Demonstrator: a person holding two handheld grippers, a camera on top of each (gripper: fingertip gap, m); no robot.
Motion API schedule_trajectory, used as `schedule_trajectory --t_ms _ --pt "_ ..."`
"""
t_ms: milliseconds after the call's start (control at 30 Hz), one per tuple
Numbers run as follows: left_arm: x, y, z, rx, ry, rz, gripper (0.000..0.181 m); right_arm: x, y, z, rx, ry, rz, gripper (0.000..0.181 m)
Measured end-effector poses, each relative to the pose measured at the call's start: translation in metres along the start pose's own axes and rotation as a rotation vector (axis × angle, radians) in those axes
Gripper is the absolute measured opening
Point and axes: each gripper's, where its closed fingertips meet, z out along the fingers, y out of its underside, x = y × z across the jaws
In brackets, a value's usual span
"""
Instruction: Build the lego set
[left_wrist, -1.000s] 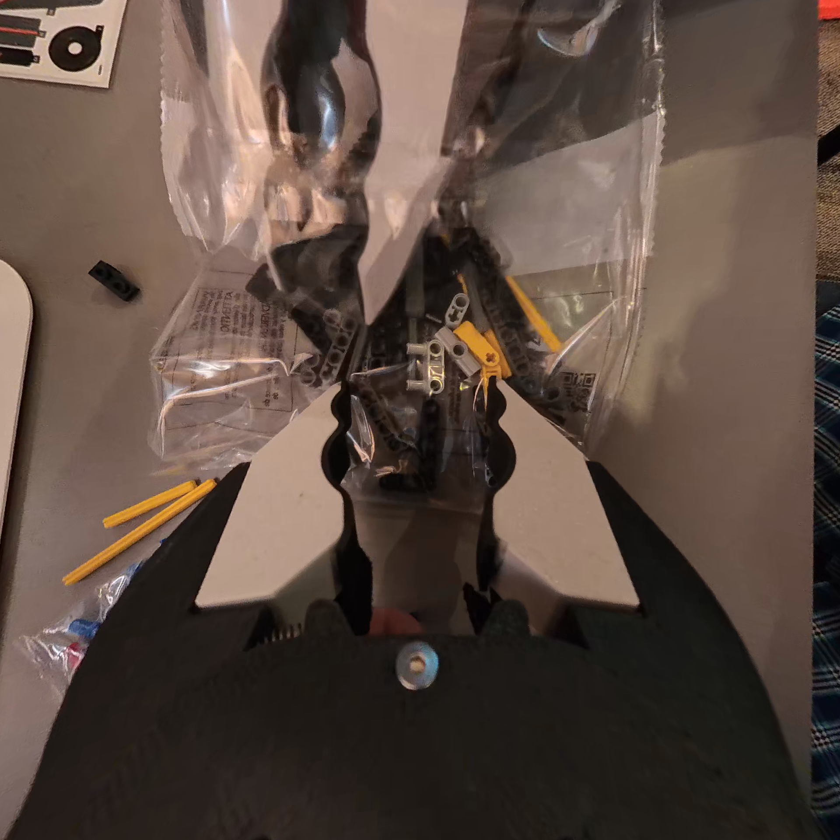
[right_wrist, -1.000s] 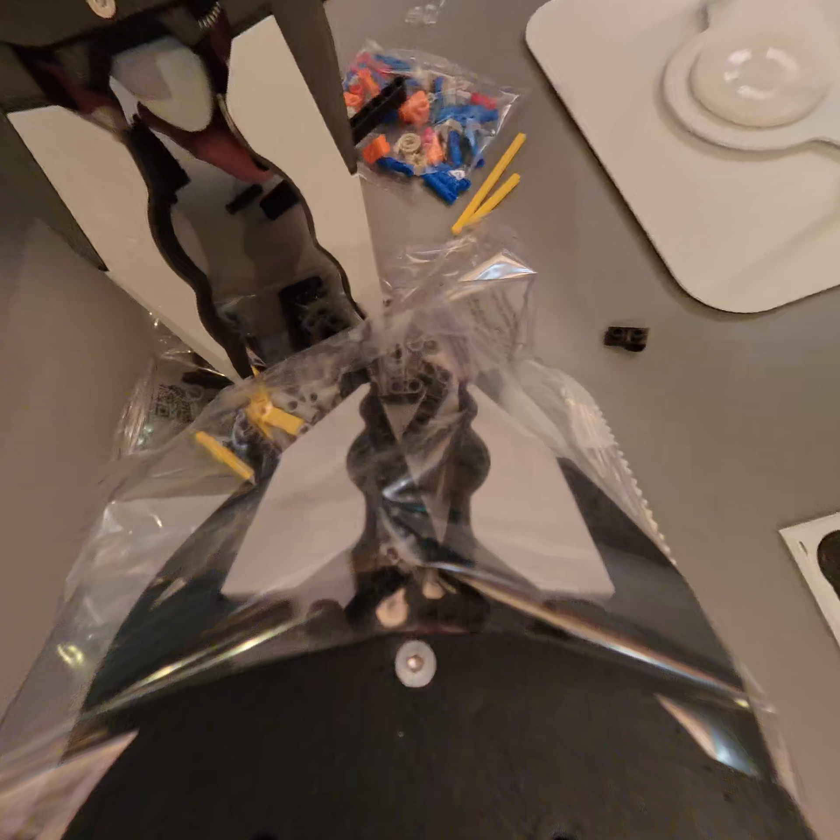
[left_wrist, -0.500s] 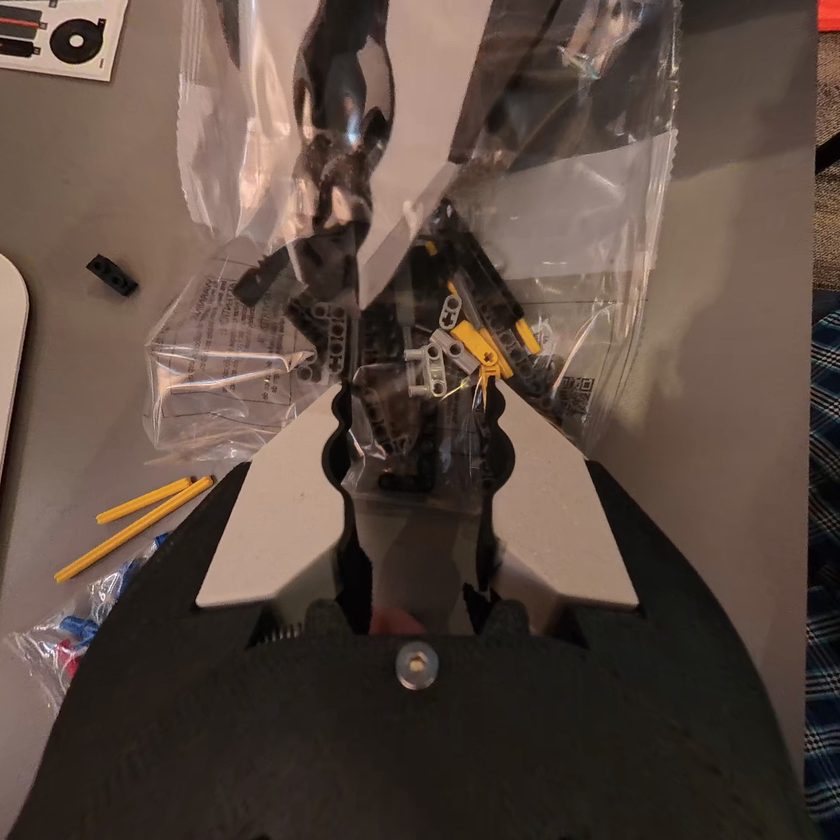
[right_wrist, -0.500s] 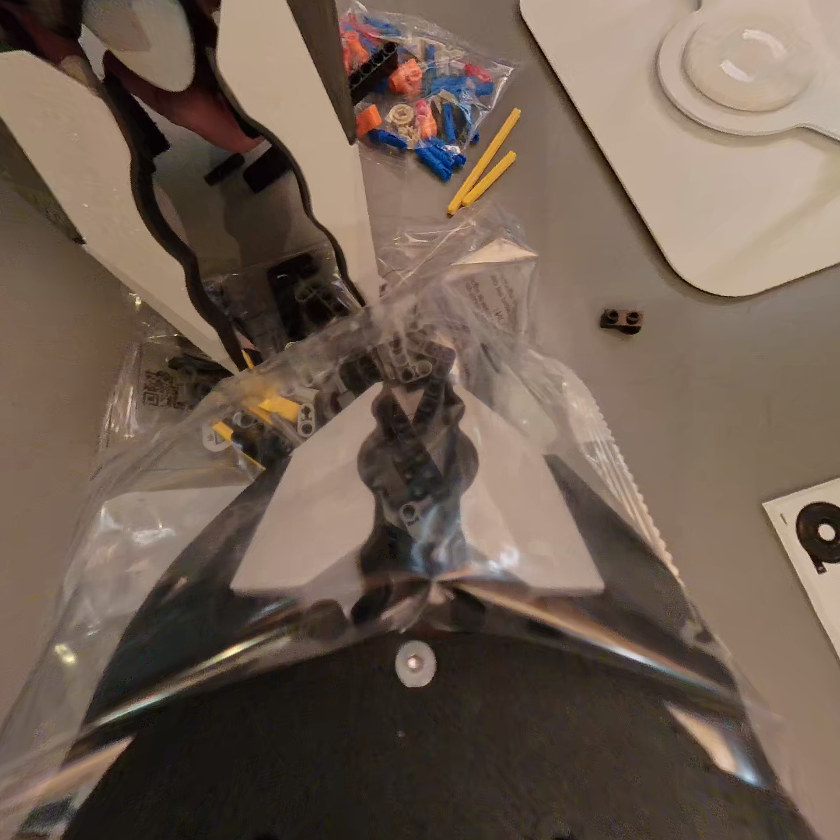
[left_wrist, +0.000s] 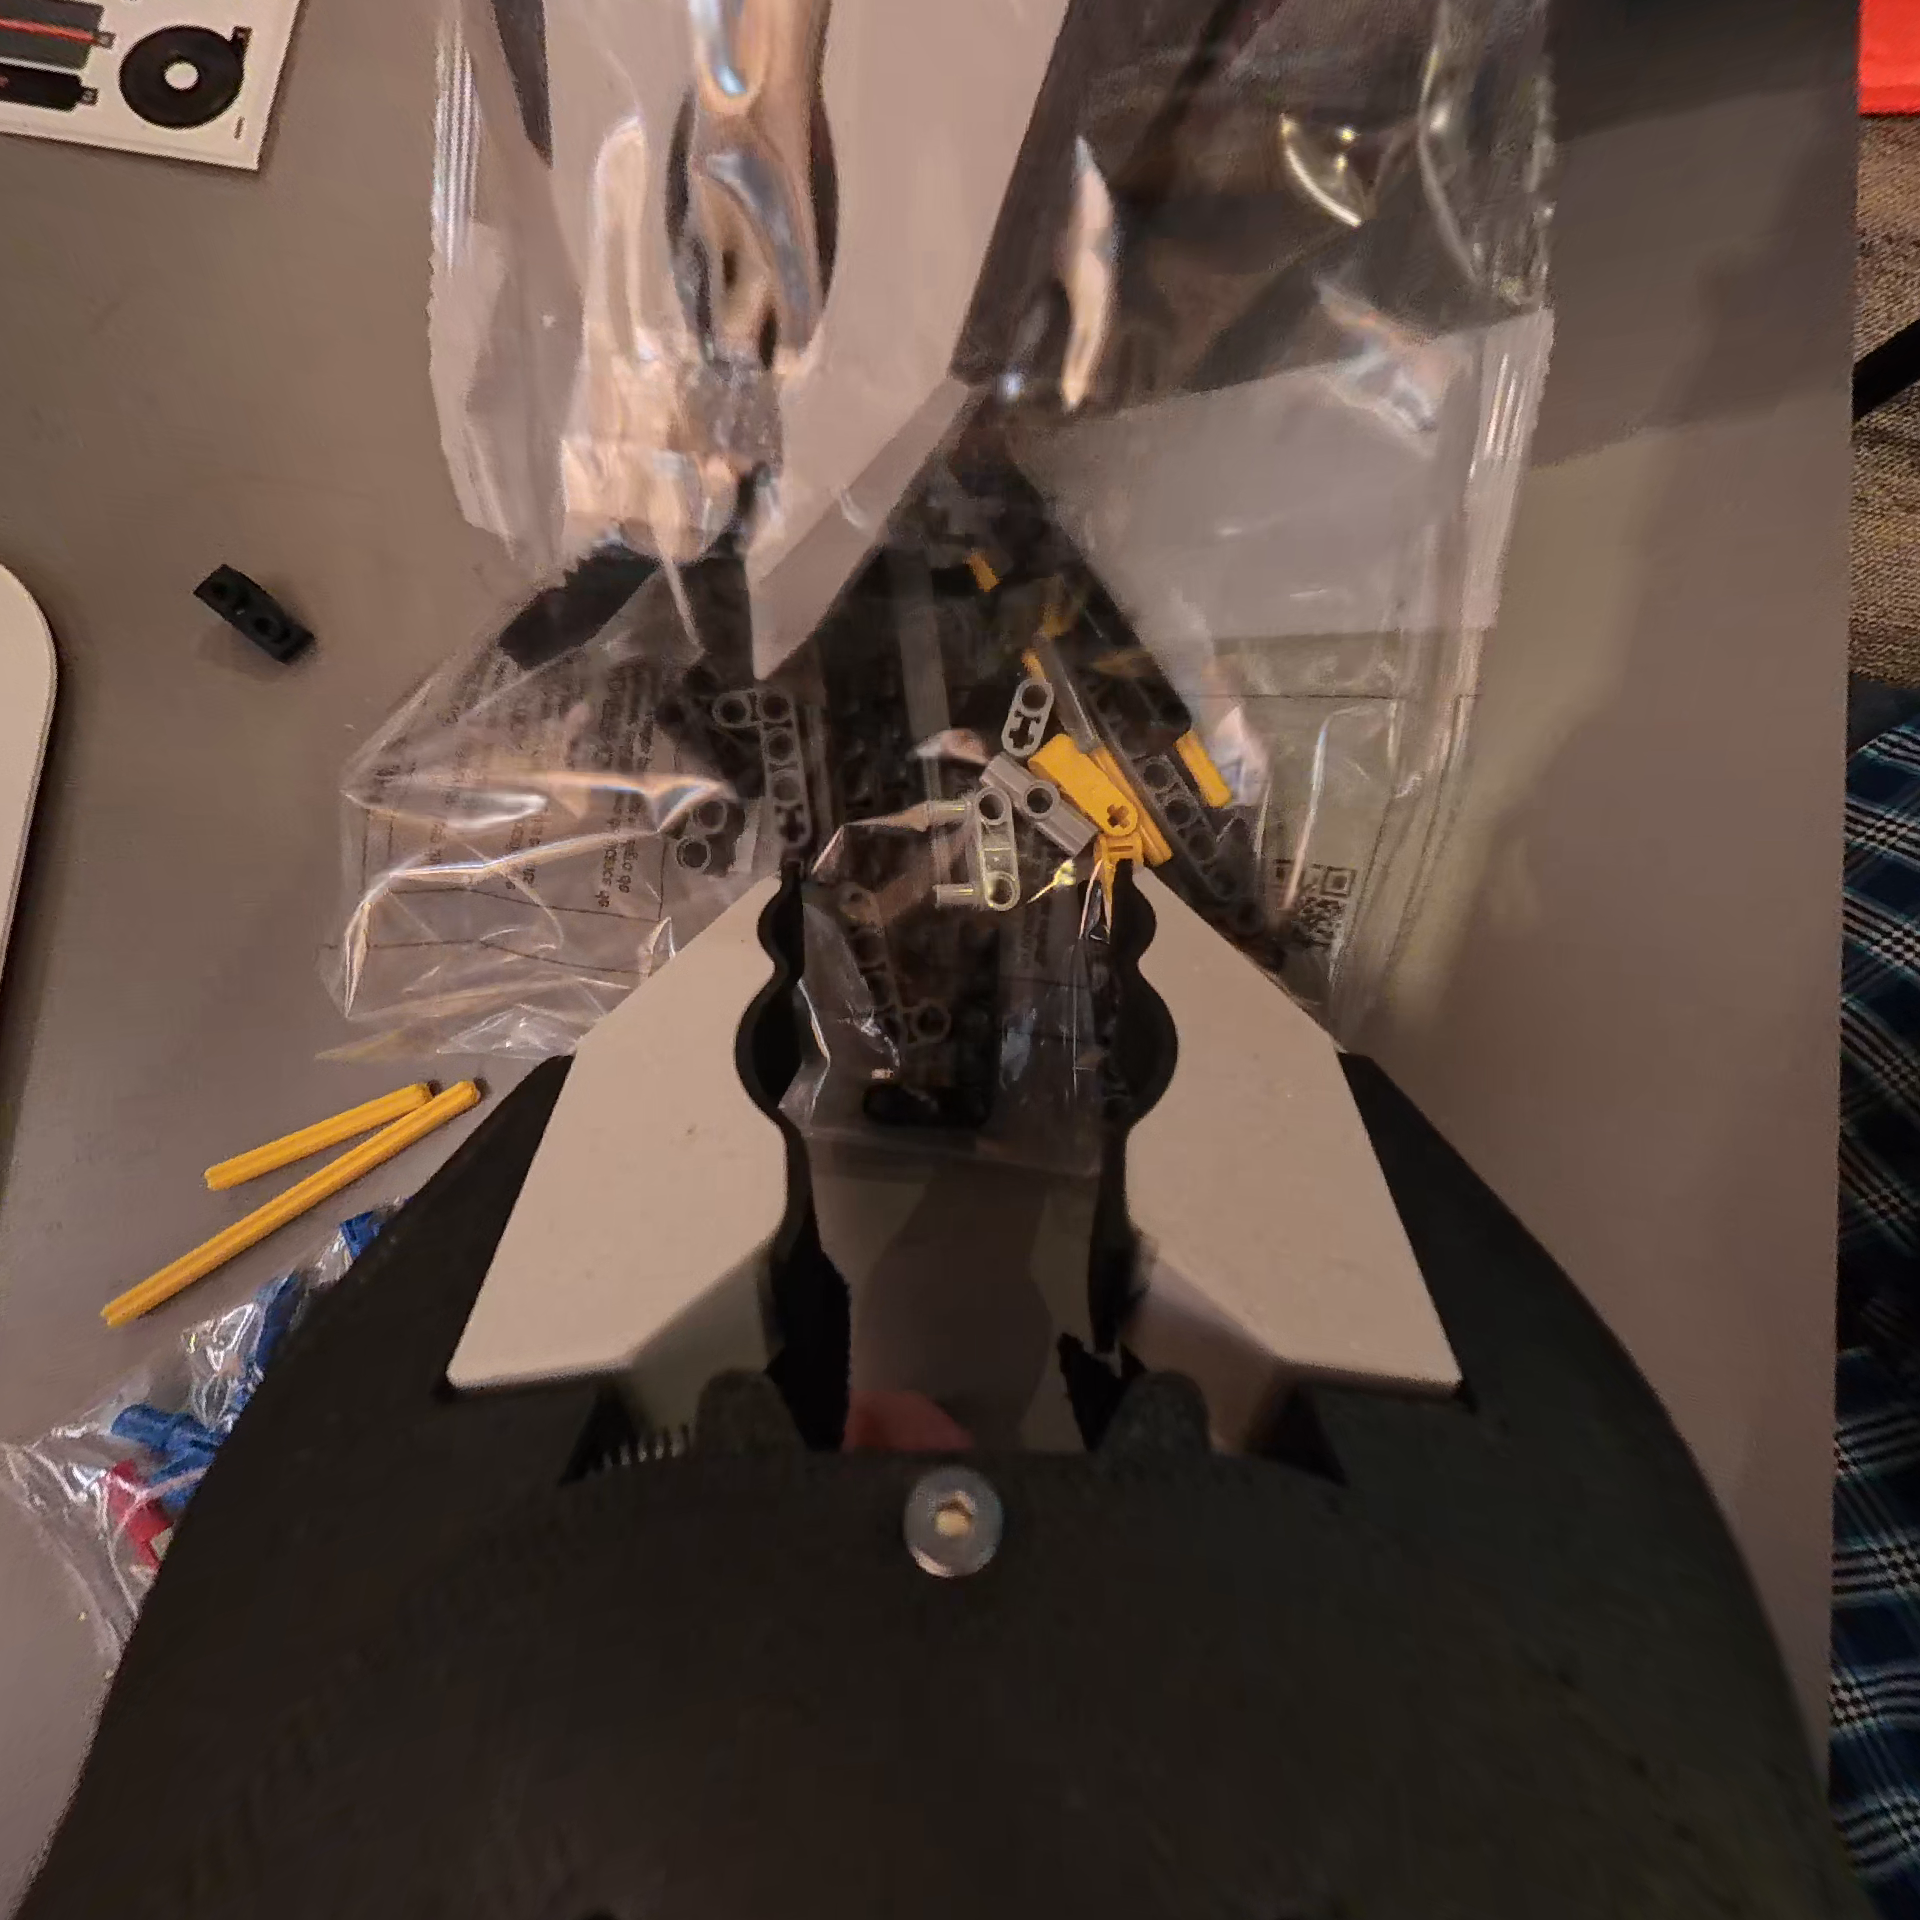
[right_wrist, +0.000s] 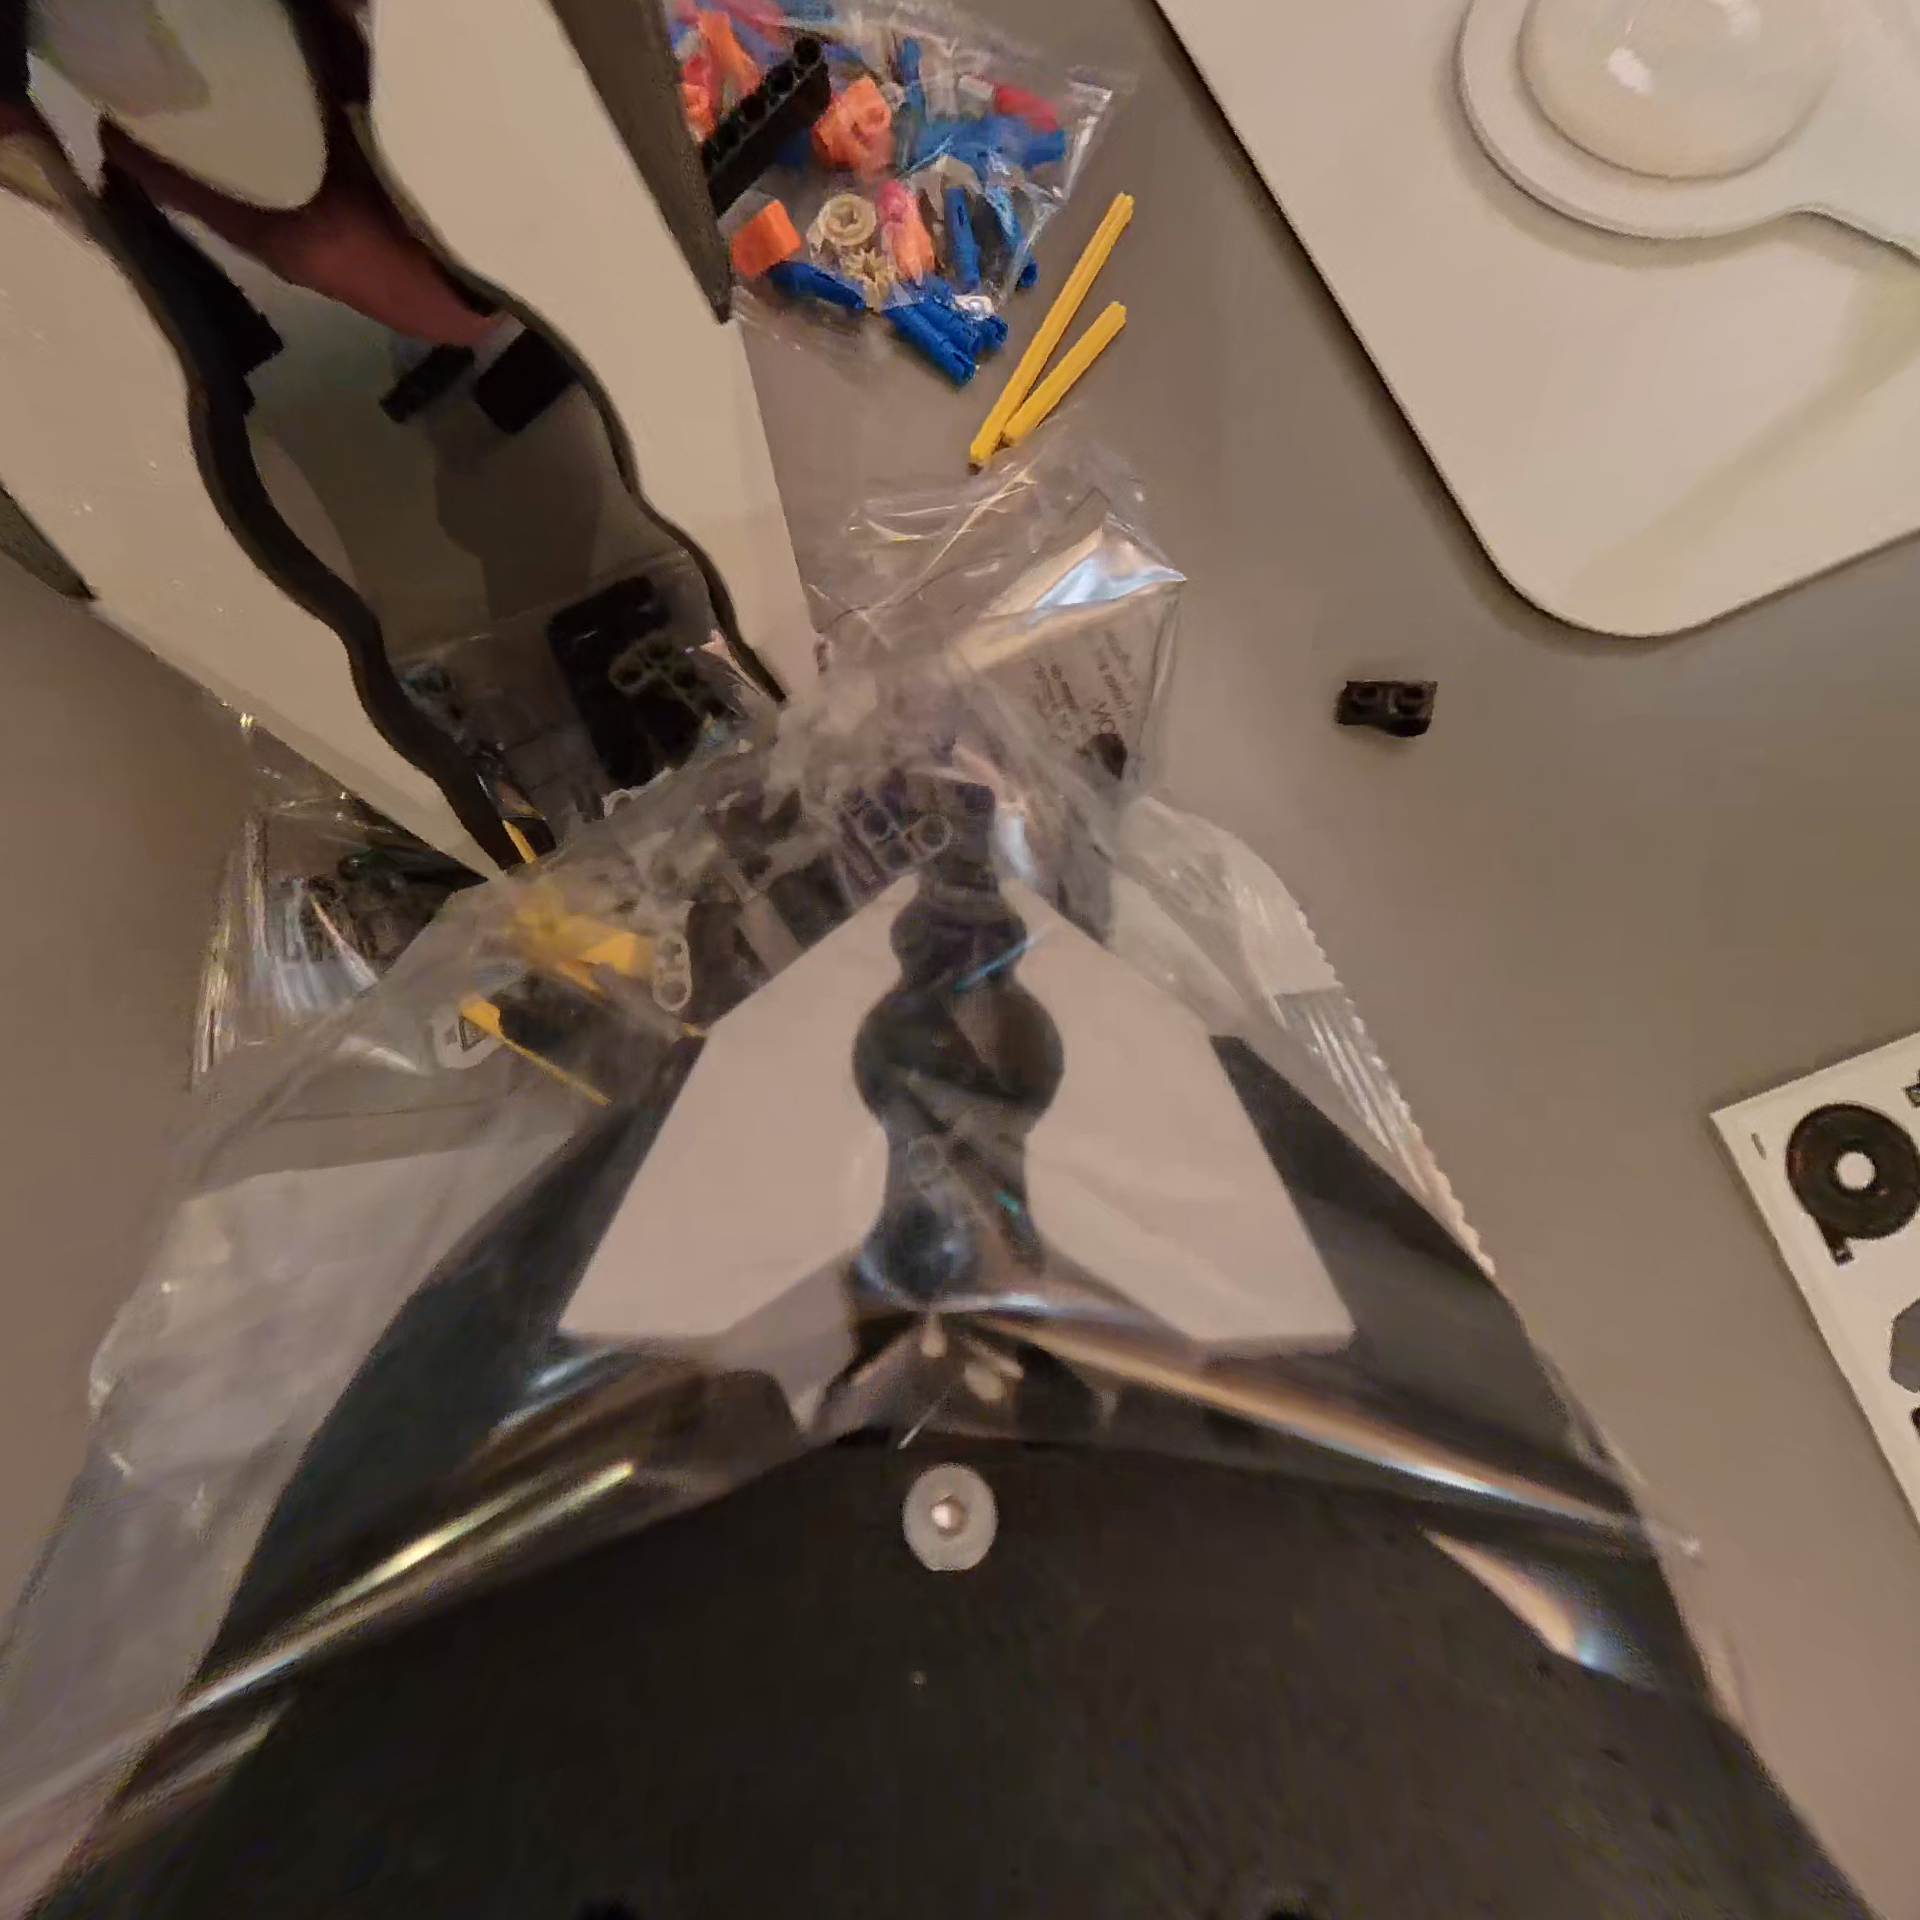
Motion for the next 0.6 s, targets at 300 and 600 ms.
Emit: schedule_trajectory --t_ms 300,600 --pt "0.0 0.002 -0.001 0.007 -0.01 -0.013 0.057 0.002 0.007 -0.007 0.009 0.004 0.043 0.003" --pt "-0.001 0.002 -0.002 0.012 -0.016 -0.033 0.057 -0.001 0.004 -0.032 0.131 -0.097 0.145 0.004"
